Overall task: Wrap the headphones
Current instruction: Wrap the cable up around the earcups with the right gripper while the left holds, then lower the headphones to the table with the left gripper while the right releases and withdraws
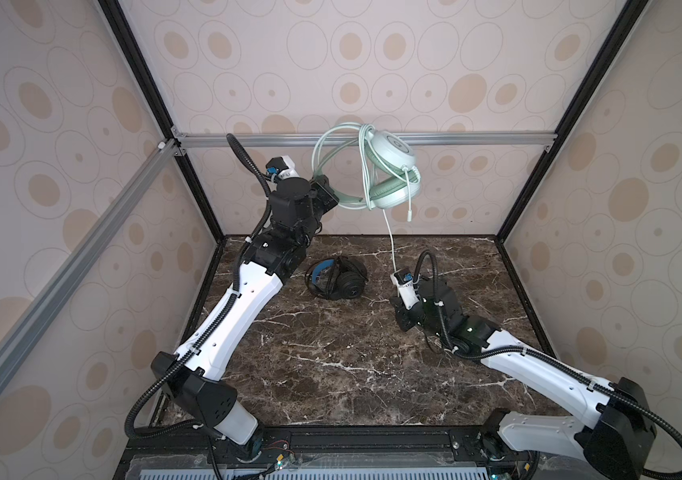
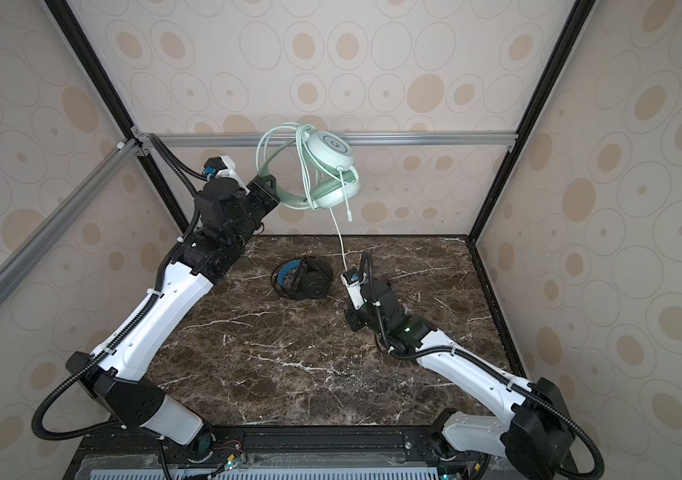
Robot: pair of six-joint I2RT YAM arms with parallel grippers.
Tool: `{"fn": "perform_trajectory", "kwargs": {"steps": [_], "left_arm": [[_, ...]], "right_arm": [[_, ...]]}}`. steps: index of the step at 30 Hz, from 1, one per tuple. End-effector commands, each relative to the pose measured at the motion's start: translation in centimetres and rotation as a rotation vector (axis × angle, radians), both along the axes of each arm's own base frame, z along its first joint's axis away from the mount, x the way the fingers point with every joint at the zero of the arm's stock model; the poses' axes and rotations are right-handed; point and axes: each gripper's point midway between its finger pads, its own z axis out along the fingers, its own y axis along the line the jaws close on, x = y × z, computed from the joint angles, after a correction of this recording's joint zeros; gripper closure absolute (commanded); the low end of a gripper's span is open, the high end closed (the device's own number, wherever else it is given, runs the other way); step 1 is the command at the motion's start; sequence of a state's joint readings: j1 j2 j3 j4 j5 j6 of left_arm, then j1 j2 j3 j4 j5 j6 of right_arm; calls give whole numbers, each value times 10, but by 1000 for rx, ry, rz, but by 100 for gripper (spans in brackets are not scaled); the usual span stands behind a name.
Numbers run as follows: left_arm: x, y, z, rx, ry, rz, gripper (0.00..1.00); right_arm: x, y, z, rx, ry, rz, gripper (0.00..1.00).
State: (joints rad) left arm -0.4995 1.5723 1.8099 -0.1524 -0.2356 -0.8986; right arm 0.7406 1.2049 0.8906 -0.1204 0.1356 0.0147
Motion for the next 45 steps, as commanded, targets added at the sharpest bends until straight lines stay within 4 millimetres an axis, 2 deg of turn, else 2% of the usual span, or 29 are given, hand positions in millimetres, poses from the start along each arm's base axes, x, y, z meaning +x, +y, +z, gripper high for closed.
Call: {"fn": "perform_trajectory", "kwargs": {"steps": [1, 7, 11, 14, 17, 21, 25, 28, 31, 36, 40, 45], "left_arm": [[-11, 19, 57, -154, -123, 53, 100], [9, 20, 17, -41, -42, 119, 100], [17, 23, -16, 56, 18, 162, 100], [18, 25, -35, 170, 43, 183, 100], [17, 29, -63, 329, 86, 202, 100], [8, 36, -105, 564, 154, 229, 100], [-4, 27, -128, 688, 164, 159, 100], [-18, 12, -141, 759, 144, 37, 100], [-36, 7, -156, 795, 147, -61, 100], [-69, 12, -163, 807, 127, -150, 100], [-82, 8, -165, 837, 120, -224, 100], [-90, 4, -158, 832, 100, -269, 100]], "right_arm": [[-10, 9, 3, -77, -23, 39, 100], [-34, 41, 17, -117, -62, 154, 100], [-46, 61, 35, -141, -102, 228, 100], [-50, 70, 56, -143, -137, 269, 100], [-48, 75, 94, -132, -179, 287, 100], [-36, 84, 148, -148, -201, 292, 100], [-24, 90, 175, -197, -216, 317, 100], [-8, 80, 192, -198, -216, 285, 100], [13, 62, 196, -208, -196, 223, 100], [45, 21, 181, -240, -142, 96, 100], [58, 8, 168, -260, -125, 60, 100], [69, -6, 141, -256, -85, 10, 100]]}}
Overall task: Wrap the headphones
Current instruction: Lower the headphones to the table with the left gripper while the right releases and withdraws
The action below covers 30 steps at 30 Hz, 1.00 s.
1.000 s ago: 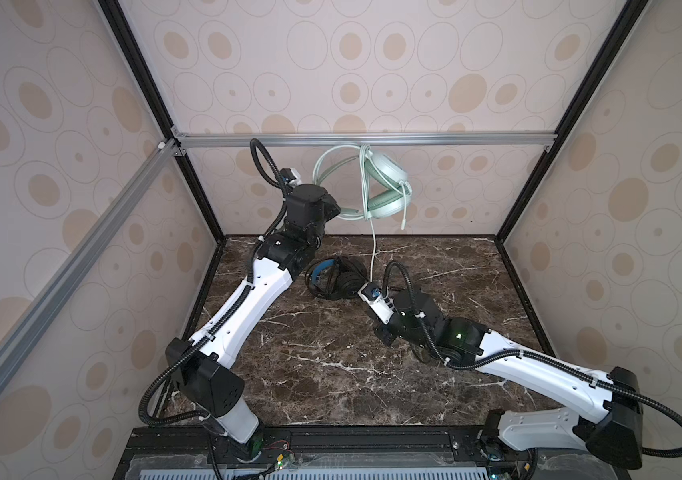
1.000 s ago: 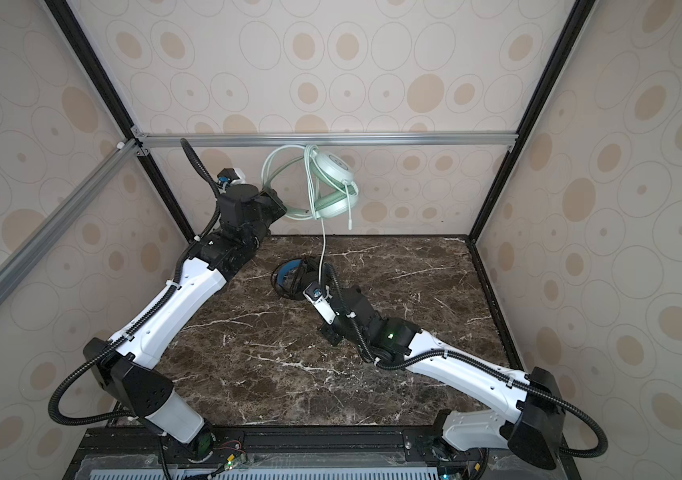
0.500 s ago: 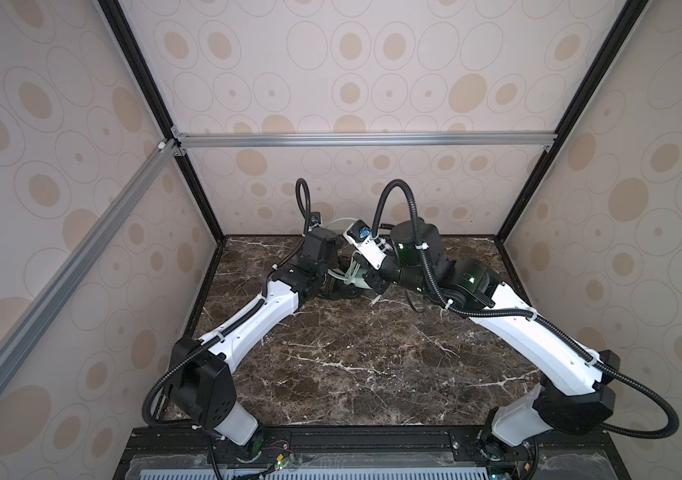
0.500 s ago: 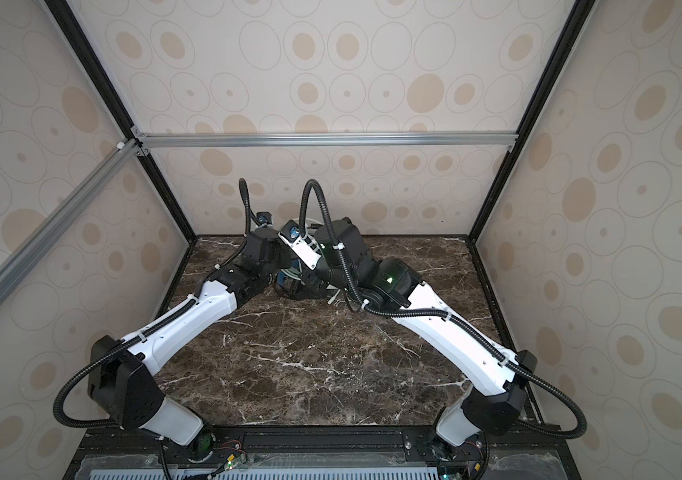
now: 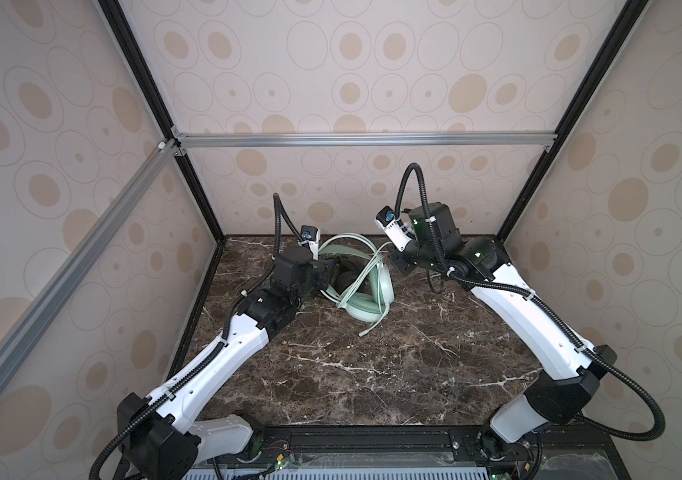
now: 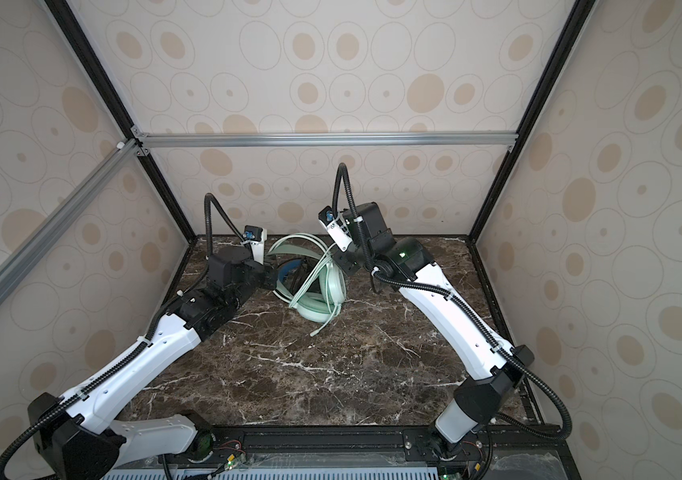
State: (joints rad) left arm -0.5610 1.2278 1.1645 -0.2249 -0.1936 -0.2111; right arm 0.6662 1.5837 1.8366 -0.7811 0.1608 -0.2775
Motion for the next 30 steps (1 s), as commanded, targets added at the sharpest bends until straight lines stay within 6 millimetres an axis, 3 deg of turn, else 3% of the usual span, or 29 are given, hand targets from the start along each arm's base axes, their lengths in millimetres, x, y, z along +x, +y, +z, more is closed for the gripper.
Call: {"fn": "perform_trajectory", "kwargs": {"steps": [1, 7, 13, 19, 30], "left_arm": [[-8, -8, 18, -26, -28, -74, 100], [-10, -15, 25, -71, -30, -104, 100], [-8, -25, 37, -114, -39, -139, 100], [-1, -28, 33, -98, -6, -132, 100], [9, -27, 17, -44, 92, -90, 100]], "right_arm": [[8, -18, 0, 47, -18, -64, 100], [20, -43, -23, 208, 57, -141, 100], [1, -27, -47, 277, 55, 8, 96], [-14, -19, -53, 325, 31, 100, 89], [-28, -39, -83, 322, 45, 37, 64]]}}
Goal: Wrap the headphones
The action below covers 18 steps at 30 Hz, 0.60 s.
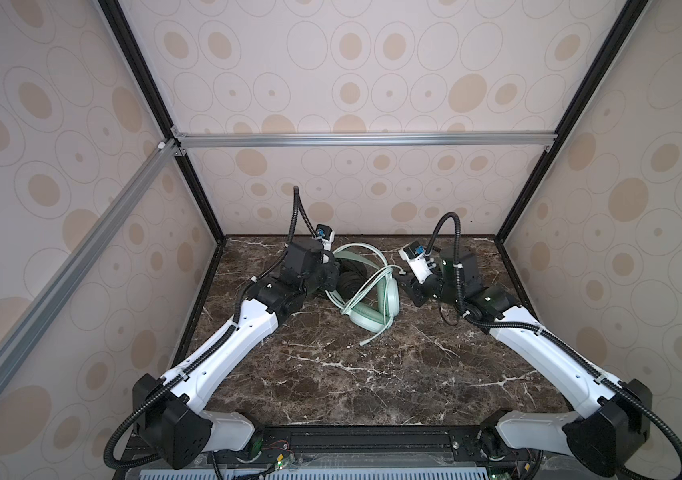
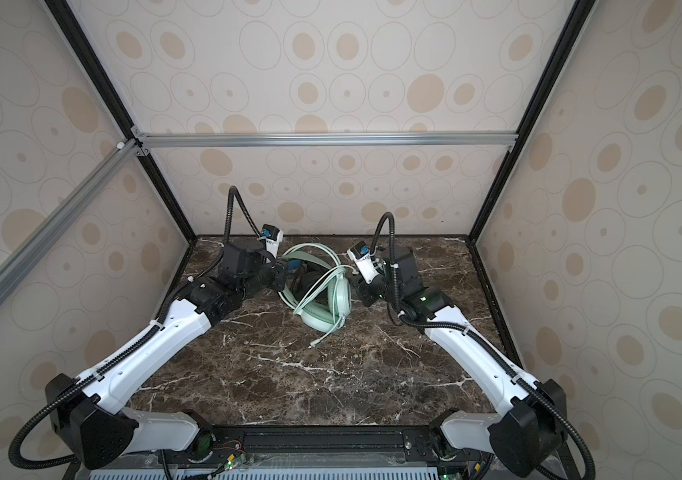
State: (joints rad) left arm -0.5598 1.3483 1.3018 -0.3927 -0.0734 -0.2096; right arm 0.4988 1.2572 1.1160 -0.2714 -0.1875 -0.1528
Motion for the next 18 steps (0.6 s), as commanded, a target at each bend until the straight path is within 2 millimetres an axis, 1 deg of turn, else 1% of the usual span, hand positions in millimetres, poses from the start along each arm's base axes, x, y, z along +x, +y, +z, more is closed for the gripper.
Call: {"fn": "perform_trajectory", "kwargs": {"steps": [1, 2, 6, 7, 9, 11, 13, 14, 16, 18], "left_arm": [[4, 0, 38, -78, -51, 27, 100], [5, 0, 38, -75, -44, 29, 100], [5, -1, 34, -66, -19, 32, 100], [5, -1, 33, -62, -12, 35, 100], [6, 1, 31, -54, 2, 47, 100], [7, 0, 30, -46, 9, 61, 100], [9, -3, 32, -44, 13, 81, 100], [13, -3, 30, -41, 24, 103, 100], [19, -7, 26, -46, 48, 136, 100], [28, -17, 24, -91, 72, 173, 100]], "right_arm": [[0, -11, -4, 25, -11, -41, 61], [-1, -13, -7, 32, -8, -52, 58], [0, -28, -20, 46, 9, -105, 38], [1, -32, -24, 38, 14, -124, 34], [5, -49, -34, 21, 29, -201, 32], [6, -64, -37, 26, 36, -264, 28], [7, -83, -37, 14, 17, -341, 24], [6, -93, -35, 2, 2, -382, 19], [5, -111, -32, -48, -20, -456, 4], [6, -131, -25, -113, -36, -542, 3]]}}
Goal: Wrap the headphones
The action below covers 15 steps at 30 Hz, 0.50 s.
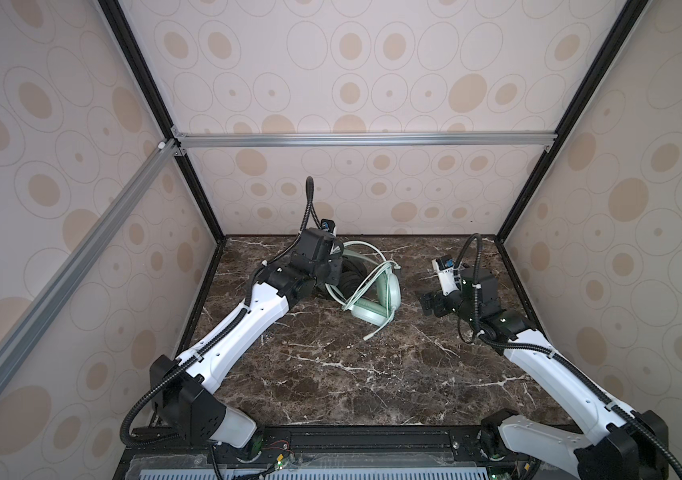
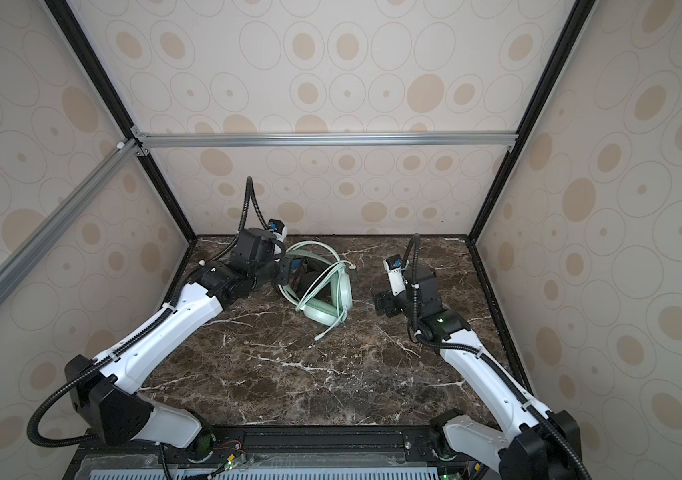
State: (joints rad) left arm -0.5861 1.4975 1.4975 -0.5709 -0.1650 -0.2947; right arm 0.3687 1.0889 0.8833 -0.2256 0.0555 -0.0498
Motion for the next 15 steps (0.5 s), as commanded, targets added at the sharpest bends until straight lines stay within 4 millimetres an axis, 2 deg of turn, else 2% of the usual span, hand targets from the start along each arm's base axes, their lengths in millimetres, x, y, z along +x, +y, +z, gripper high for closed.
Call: {"fn": "perform_trajectory", "kwargs": {"steps": [1, 9, 15], "left_arm": [[15, -17, 28, -152, -27, 93, 100], [48, -86, -13, -317, 91, 180, 100], [66, -134, -34, -344, 123, 172, 100]], "right_arm": [[2, -39, 18, -107, -33, -181, 3], [-4, -77, 74, -166, -116, -367, 0], [-7, -85, 98, -199, -147, -390, 0]]}}
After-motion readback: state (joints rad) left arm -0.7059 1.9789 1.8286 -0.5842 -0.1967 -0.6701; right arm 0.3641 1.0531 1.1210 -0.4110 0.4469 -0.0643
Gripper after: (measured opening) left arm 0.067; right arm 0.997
